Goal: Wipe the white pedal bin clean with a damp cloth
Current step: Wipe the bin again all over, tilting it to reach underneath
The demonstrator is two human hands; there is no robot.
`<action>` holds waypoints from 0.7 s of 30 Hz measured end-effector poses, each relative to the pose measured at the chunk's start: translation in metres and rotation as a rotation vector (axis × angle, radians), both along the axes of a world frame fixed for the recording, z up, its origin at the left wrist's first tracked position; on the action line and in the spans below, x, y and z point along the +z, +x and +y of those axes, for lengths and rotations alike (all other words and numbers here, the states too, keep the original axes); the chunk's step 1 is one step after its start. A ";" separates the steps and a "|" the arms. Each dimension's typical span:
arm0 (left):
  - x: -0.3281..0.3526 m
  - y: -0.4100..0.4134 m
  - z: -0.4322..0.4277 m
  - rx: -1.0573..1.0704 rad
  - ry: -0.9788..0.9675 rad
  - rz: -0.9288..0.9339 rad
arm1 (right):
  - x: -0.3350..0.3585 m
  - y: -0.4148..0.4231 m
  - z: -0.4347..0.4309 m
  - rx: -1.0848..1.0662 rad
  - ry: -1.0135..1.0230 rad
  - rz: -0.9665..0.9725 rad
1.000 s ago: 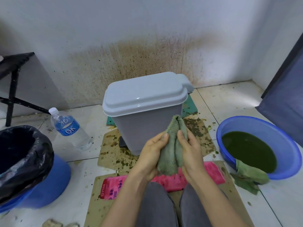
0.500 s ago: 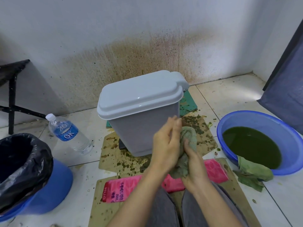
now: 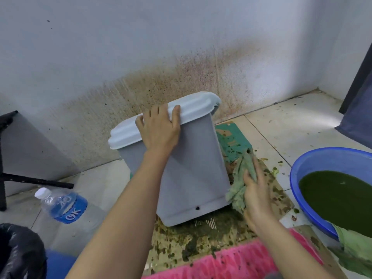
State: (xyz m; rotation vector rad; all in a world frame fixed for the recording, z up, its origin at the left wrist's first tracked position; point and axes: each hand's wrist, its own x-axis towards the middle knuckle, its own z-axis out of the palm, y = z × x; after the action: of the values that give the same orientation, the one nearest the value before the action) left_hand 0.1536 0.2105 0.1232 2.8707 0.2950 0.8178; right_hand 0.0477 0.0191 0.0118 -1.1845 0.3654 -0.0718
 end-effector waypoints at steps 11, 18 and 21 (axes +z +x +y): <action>-0.017 0.105 0.040 -0.020 0.005 -0.062 | -0.072 0.127 0.105 0.009 -1.480 -0.788; -0.023 0.117 0.044 -0.001 0.009 -0.122 | -0.114 0.109 0.075 -0.004 -1.679 -0.833; -0.024 0.115 0.045 -0.006 0.000 -0.121 | -0.030 0.168 0.097 -0.132 -1.568 -0.800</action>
State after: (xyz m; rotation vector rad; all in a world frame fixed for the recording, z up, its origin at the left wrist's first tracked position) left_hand 0.2687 0.2553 0.0996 2.8061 0.2722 0.9848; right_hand 0.2156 0.1160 -0.0185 -2.4928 -0.4685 -1.0663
